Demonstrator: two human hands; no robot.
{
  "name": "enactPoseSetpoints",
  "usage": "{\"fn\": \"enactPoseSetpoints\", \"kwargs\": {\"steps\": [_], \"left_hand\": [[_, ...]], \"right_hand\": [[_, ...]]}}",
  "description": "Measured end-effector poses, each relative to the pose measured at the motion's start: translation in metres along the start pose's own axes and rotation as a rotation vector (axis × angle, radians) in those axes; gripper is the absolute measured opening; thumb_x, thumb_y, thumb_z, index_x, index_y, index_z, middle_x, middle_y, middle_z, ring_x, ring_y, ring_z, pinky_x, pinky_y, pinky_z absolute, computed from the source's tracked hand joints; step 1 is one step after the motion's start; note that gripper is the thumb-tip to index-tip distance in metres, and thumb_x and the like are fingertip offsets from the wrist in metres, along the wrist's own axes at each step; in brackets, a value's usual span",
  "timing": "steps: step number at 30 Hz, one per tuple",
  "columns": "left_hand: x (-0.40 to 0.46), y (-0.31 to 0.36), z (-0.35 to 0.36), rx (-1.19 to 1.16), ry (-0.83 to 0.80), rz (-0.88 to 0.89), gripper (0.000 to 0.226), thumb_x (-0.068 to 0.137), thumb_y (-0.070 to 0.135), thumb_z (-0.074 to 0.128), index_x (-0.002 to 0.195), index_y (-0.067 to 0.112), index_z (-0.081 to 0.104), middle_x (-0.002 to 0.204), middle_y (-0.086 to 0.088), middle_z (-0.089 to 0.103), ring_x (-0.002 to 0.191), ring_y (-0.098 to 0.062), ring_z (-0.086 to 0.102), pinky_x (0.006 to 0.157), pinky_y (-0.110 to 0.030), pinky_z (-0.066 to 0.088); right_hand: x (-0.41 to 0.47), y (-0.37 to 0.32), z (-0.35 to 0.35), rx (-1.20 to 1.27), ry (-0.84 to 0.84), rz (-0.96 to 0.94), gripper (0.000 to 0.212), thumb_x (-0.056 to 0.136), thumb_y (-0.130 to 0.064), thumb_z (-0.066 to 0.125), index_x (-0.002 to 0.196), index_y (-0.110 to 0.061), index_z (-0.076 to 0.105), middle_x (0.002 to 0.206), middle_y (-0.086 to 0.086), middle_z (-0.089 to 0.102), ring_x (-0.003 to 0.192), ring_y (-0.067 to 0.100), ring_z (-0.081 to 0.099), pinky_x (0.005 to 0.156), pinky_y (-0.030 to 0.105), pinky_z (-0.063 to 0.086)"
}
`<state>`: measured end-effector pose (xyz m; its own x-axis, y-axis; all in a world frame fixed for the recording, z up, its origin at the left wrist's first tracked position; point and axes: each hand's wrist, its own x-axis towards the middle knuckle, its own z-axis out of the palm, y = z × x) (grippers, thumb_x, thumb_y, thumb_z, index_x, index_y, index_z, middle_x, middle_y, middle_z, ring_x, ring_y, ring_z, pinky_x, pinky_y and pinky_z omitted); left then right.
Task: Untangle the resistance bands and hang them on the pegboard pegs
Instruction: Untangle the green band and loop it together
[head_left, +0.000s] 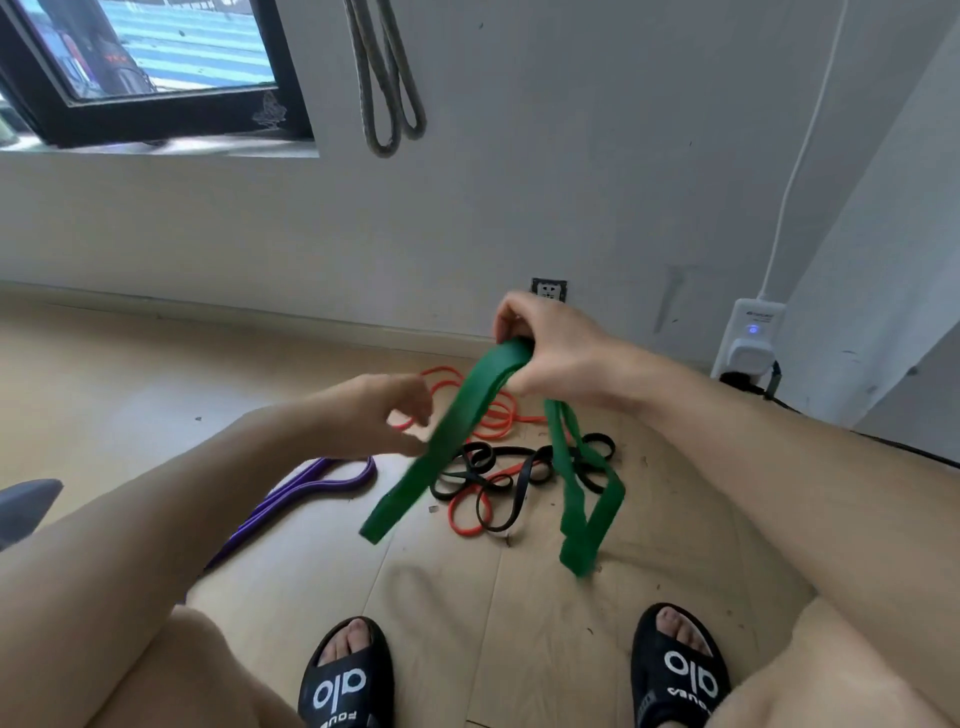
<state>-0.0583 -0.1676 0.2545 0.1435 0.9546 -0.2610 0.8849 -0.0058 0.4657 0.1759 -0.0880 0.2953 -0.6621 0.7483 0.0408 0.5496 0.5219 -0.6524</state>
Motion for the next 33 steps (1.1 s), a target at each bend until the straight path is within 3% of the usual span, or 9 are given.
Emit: {"fn": "enactPoseSetpoints", "kwargs": {"steps": [3, 6, 10, 13, 18, 22, 27, 31, 33], "left_hand": [[0.003, 0.031, 0.007, -0.311, 0.092, 0.179, 0.055, 0.074, 0.03, 0.083, 0.122, 0.031, 0.057, 0.116, 0.011, 0.071, 0.115, -0.008, 0.065, 0.101, -0.033, 0.05], [0.004, 0.045, 0.009, -0.465, 0.184, 0.219, 0.04, 0.084, 0.017, 0.08, 0.116, 0.027, 0.059, 0.104, 0.01, 0.073, 0.099, -0.007, 0.07, 0.089, -0.031, 0.056], [0.0, 0.033, -0.001, -0.461, 0.257, 0.188, 0.035, 0.084, 0.024, 0.079, 0.108, 0.012, 0.057, 0.101, -0.002, 0.075, 0.1, -0.03, 0.072, 0.09, -0.062, 0.055], [-0.003, 0.029, -0.009, -0.448, 0.29, 0.164, 0.023, 0.091, 0.014, 0.075, 0.109, 0.015, 0.06, 0.098, -0.006, 0.073, 0.095, -0.032, 0.073, 0.091, -0.06, 0.054], [-0.004, 0.029, -0.017, -0.375, 0.28, 0.158, 0.019, 0.091, 0.024, 0.074, 0.107, 0.023, 0.063, 0.092, 0.002, 0.068, 0.088, -0.024, 0.075, 0.09, -0.057, 0.055], [-0.003, 0.021, -0.021, -0.357, 0.242, 0.127, 0.024, 0.087, 0.035, 0.075, 0.106, 0.028, 0.063, 0.097, -0.002, 0.068, 0.089, -0.029, 0.074, 0.09, -0.056, 0.056], [-0.002, 0.023, -0.009, -0.161, 0.031, 0.117, 0.038, 0.072, 0.043, 0.077, 0.105, 0.045, 0.058, 0.106, 0.014, 0.07, 0.105, -0.009, 0.068, 0.1, -0.044, 0.053], [0.002, 0.042, -0.005, -0.421, 0.205, 0.238, 0.032, 0.074, 0.037, 0.081, 0.097, 0.046, 0.063, 0.087, 0.013, 0.069, 0.08, -0.014, 0.066, 0.08, -0.046, 0.057], [0.002, 0.047, -0.008, -0.49, 0.28, 0.256, 0.024, 0.078, 0.023, 0.076, 0.099, 0.03, 0.067, 0.082, 0.001, 0.07, 0.076, -0.014, 0.065, 0.077, -0.049, 0.056]], "right_hand": [[0.005, -0.023, 0.008, 0.038, -0.01, -0.065, 0.041, 0.072, 0.002, 0.065, 0.105, -0.021, 0.053, 0.093, 0.001, 0.065, 0.08, 0.016, 0.059, 0.063, 0.028, 0.048], [0.009, -0.026, 0.005, 0.12, 0.011, -0.06, 0.045, 0.071, 0.003, 0.064, 0.106, -0.022, 0.052, 0.097, 0.002, 0.064, 0.084, 0.018, 0.06, 0.064, 0.028, 0.048], [0.005, -0.02, -0.004, 0.106, 0.009, -0.063, 0.045, 0.071, 0.001, 0.069, 0.105, -0.023, 0.052, 0.102, 0.0, 0.065, 0.092, 0.019, 0.062, 0.072, 0.03, 0.051], [0.003, -0.006, -0.01, 0.045, -0.031, -0.023, 0.044, 0.073, 0.003, 0.069, 0.109, -0.019, 0.054, 0.102, 0.001, 0.066, 0.093, 0.019, 0.064, 0.075, 0.031, 0.054], [0.001, 0.017, -0.01, -0.018, -0.132, 0.068, 0.046, 0.071, -0.011, 0.08, 0.107, -0.022, 0.054, 0.098, 0.002, 0.065, 0.093, 0.026, 0.065, 0.079, 0.044, 0.056], [0.003, 0.017, -0.004, -0.016, -0.144, 0.065, 0.047, 0.068, -0.006, 0.078, 0.104, -0.021, 0.052, 0.098, 0.008, 0.064, 0.092, 0.032, 0.065, 0.074, 0.051, 0.056], [0.009, -0.01, -0.001, 0.139, -0.05, -0.021, 0.049, 0.069, -0.002, 0.076, 0.108, -0.021, 0.052, 0.092, -0.002, 0.061, 0.076, 0.014, 0.056, 0.062, 0.027, 0.043], [0.01, -0.032, 0.006, 0.26, 0.024, -0.105, 0.049, 0.068, 0.004, 0.069, 0.105, -0.022, 0.051, 0.094, 0.001, 0.062, 0.073, 0.013, 0.057, 0.059, 0.021, 0.043], [0.01, -0.034, 0.004, 0.294, 0.07, -0.115, 0.048, 0.069, 0.004, 0.069, 0.105, -0.023, 0.051, 0.098, 0.002, 0.063, 0.077, 0.013, 0.059, 0.06, 0.019, 0.045]]}}
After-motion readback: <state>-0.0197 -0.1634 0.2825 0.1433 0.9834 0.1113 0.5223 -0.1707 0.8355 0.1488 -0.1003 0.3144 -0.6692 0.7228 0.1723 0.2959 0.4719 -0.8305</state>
